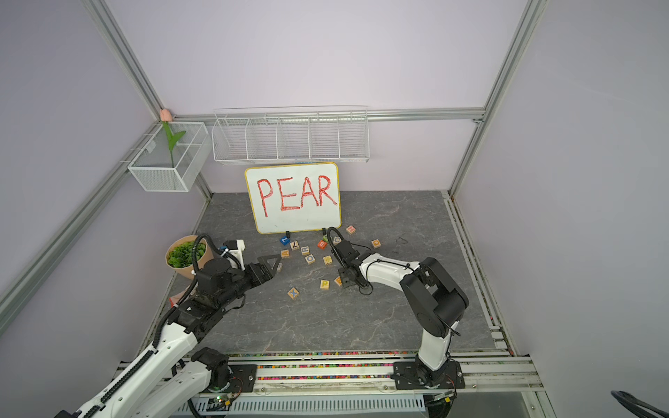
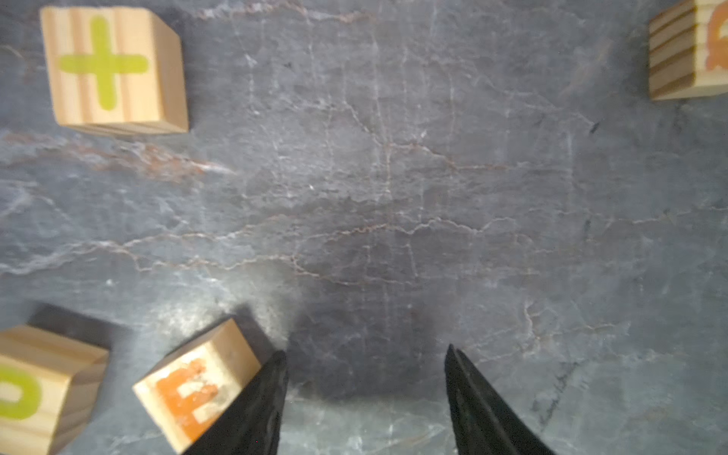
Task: Spell the uppercase word “pear” with letter blocks
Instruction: Move the letter block to the center of the board.
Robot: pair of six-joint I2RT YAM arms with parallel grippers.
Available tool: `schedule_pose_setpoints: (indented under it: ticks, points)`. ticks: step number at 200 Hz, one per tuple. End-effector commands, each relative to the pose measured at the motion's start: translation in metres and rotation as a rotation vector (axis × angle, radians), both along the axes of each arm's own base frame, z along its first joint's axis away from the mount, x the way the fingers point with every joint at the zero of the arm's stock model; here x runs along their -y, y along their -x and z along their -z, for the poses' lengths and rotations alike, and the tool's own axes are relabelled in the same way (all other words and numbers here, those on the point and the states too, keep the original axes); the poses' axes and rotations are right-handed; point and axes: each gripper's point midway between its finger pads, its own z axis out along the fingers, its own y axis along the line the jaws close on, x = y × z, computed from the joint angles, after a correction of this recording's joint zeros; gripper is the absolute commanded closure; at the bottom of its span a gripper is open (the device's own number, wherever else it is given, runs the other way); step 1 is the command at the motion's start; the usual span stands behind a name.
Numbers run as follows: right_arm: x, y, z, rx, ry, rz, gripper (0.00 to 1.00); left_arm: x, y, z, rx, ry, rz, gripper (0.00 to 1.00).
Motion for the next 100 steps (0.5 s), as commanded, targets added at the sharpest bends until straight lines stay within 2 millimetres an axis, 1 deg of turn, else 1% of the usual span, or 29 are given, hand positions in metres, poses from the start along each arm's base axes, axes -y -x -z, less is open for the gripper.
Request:
schedule_pose_setpoints:
  ticks: [1, 34, 61, 100]
  points:
    - [-0.005, 0.004, 0.003, -0.014, -0.028, -0.030, 0.35, -0.002, 0.000, -0.003, 0.004, 0.005, -0.014, 0.00]
    - [-0.010, 0.016, -0.002, -0.024, -0.050, -0.059, 0.35, -0.001, 0.000, -0.004, 0.007, 0.008, -0.011, 0.00]
    - [-0.013, 0.024, -0.002, -0.041, -0.050, -0.068, 0.35, -0.001, 0.000, -0.005, 0.008, 0.010, -0.011, 0.00]
    - [-0.021, 0.026, -0.003, -0.034, -0.057, -0.084, 0.35, 0.000, -0.001, -0.005, 0.009, 0.011, -0.010, 0.00]
